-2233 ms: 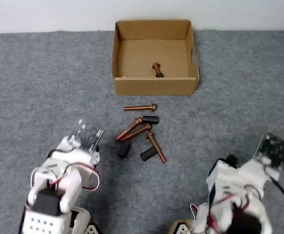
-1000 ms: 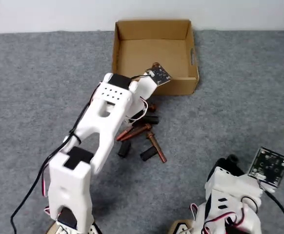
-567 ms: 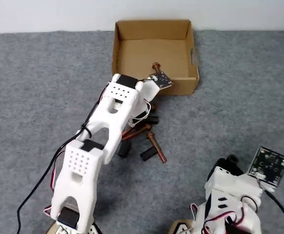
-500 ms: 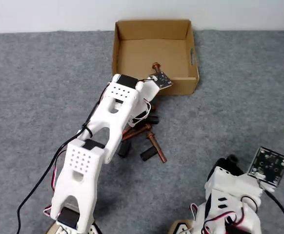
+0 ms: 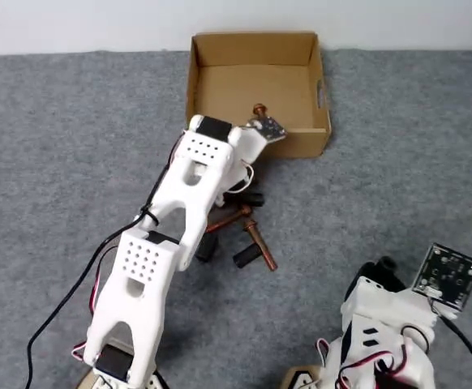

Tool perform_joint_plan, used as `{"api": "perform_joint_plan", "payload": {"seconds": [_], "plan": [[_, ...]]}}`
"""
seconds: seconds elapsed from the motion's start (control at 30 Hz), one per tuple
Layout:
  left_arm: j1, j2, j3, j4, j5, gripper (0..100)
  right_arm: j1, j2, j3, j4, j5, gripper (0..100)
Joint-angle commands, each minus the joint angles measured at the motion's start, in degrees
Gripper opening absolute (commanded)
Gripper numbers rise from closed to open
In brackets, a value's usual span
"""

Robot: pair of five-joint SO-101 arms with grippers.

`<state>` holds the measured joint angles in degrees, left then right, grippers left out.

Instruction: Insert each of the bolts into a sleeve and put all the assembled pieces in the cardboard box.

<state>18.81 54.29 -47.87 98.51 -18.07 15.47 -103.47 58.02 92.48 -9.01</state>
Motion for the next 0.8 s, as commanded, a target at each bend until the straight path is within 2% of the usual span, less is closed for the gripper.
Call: {"api": "perform_joint_plan", "payload": {"seconds": [0.0, 0.13, 0.37, 0.6, 0.77], "plan": [[0.00, -8.00, -2.68, 2.02, 2.90, 0, 0.48, -0.40, -0.26, -1.54, 0.53, 0.8], [1.85, -16.88, 3.56, 2.02, 2.73, 0, 0.40, -0.48, -0.26, -1.54, 0.53, 0.8], [6.68, -37.89, 24.66, 0.26, 2.81, 0, 0.40, -0.48, -0.26, -1.54, 0.62, 0.8], [7.56, -63.21, 51.30, -11.34, 6.15, 0, 0.40, -0.57, -0.18, -1.54, 0.35, 0.8], [7.30, -76.22, 69.58, -17.85, 7.91, 0, 0.40, -0.48, 1.67, -2.86, 0.35, 0.9]]}}
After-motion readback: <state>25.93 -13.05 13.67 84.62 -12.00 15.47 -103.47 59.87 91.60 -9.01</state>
